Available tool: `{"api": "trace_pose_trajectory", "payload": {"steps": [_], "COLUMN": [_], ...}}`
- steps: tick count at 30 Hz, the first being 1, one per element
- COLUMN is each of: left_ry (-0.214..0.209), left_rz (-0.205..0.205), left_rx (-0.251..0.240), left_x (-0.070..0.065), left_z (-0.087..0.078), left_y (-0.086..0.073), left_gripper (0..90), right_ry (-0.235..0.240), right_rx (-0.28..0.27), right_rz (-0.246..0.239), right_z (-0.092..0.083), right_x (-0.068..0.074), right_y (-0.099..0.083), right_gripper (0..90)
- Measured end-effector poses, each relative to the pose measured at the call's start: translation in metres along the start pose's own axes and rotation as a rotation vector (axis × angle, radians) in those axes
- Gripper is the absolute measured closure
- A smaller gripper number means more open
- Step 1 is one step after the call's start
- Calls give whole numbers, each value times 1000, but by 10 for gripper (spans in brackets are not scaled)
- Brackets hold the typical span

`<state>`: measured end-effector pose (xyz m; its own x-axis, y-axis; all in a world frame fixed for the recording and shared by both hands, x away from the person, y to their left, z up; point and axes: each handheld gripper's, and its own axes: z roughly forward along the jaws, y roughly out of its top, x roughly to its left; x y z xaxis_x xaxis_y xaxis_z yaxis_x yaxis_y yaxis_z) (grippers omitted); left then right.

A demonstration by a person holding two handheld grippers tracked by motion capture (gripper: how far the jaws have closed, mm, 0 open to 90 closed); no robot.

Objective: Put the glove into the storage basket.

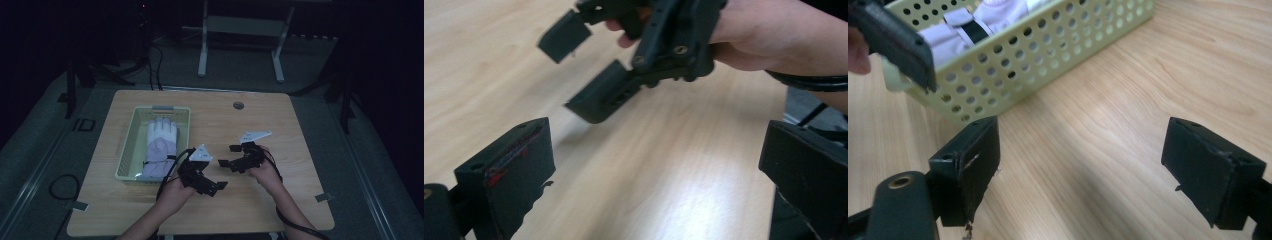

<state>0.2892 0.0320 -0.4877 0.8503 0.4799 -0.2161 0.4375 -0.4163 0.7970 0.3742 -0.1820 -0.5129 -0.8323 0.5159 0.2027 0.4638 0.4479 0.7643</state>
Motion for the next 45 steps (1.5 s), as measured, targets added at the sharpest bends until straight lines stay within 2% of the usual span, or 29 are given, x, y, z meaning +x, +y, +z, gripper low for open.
{"api": "trace_pose_trajectory", "payload": {"steps": [6, 7, 16, 18, 23, 29, 32, 39, 43, 45], "left_ry": [-41, -48, -88, -89, -105, -112, -126, -128, -143, -136], "left_rz": [41, 37, 53, 58, 70, 92, 97, 143, 145, 150], "left_rx": [46, 44, 60, 59, 41, 48, 45, 34, 24, 28], "left_x": [-16, -18, -23, -23, -24, -28, -30, -37, -37, -37], "left_z": [26, 29, 51, 55, 62, 73, 78, 87, 90, 91], "left_y": [-4, -5, -15, -17, -23, -31, -34, -39, -41, -42], "left_gripper": [16, 16, 15, 16, 16, 16, 16, 16, 16, 16], "right_ry": [-10, -11, -36, -43, -71, -90, -109, -135, -136, -140], "right_rx": [-4, 0, -11, -3, -2, 12, 7, -19, -33, -33], "right_rz": [5, 4, -27, -24, -54, -58, -64, -85, -91, -97], "right_z": [-8, -9, -23, -25, -30, -35, -39, -50, -55, -57], "right_x": [-6, -7, -13, -15, -17, -21, -21, -18, -17, -15], "right_y": [-16, -19, -44, -48, -61, -80, -87, -96, -102, -105], "right_gripper": [157, 157, 156, 156, 156, 156, 156, 155, 155, 147]}}
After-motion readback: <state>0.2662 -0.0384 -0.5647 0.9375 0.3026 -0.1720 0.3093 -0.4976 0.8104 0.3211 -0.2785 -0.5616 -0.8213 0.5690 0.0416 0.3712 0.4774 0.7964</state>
